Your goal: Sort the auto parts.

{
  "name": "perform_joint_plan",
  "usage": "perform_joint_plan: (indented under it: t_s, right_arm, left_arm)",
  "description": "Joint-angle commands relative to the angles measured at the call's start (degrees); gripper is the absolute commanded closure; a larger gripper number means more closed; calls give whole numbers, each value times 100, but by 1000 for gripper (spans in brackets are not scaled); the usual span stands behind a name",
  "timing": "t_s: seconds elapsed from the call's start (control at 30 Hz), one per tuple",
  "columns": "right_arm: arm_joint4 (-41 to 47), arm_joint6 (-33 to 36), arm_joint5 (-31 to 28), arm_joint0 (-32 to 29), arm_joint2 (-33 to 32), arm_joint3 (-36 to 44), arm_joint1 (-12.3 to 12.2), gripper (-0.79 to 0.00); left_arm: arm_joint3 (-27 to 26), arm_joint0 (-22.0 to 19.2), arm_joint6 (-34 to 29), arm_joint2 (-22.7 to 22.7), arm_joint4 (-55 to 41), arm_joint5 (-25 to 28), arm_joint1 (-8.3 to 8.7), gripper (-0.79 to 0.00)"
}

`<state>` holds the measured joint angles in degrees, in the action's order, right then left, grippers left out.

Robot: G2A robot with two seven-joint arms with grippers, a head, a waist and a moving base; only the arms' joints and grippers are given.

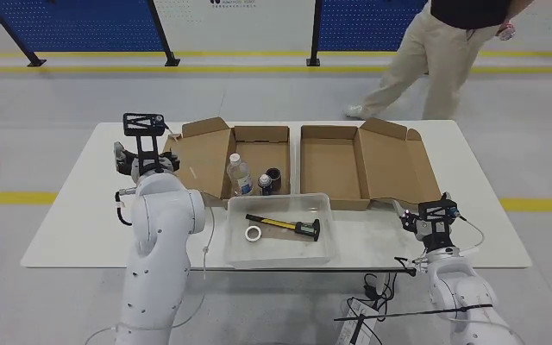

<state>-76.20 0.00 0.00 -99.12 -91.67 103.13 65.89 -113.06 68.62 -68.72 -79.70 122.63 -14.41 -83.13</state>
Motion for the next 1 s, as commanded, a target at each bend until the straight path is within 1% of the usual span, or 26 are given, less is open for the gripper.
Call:
perform_joint_plan:
  t_s: [0.0,0.17,0.3,0.37,0.47,0.53,0.67,0.77,0.87,0.97]
  right_arm:
    - [115,13,-62,37,9,45,5,-785]
    - [620,256,-478,199,-40,275,12,-785]
    - [1227,796,-950,362,-42,500,8,-785]
    - [1619,1196,-1179,468,-66,633,1,-785]
    - [2151,1983,-1602,624,-112,840,-30,-785]
    - [2550,2676,-1800,716,-135,942,-56,-785]
    - [3572,3991,-2048,884,-152,1167,-108,-785]
    - [4284,4799,-2216,958,-186,1354,-155,-785]
    - [4574,5223,-2390,933,-158,1448,-191,-785]
    - [4574,5223,-2390,933,-158,1448,-191,-785]
  left_arm:
    - [0,0,1,0,0,0,0,-785]
    - [0,0,1,0,0,0,0,-785]
    - [0,0,1,0,0,0,0,-785]
    - [0,0,1,0,0,0,0,-785]
    - [0,0,1,0,0,0,0,-785]
    - [0,0,1,0,0,0,0,-785]
    - [0,0,1,0,0,0,0,-785]
    - [0,0,1,0,0,0,0,-785]
    - [0,0,1,0,0,0,0,-785]
    - [0,0,1,0,0,0,0,-785]
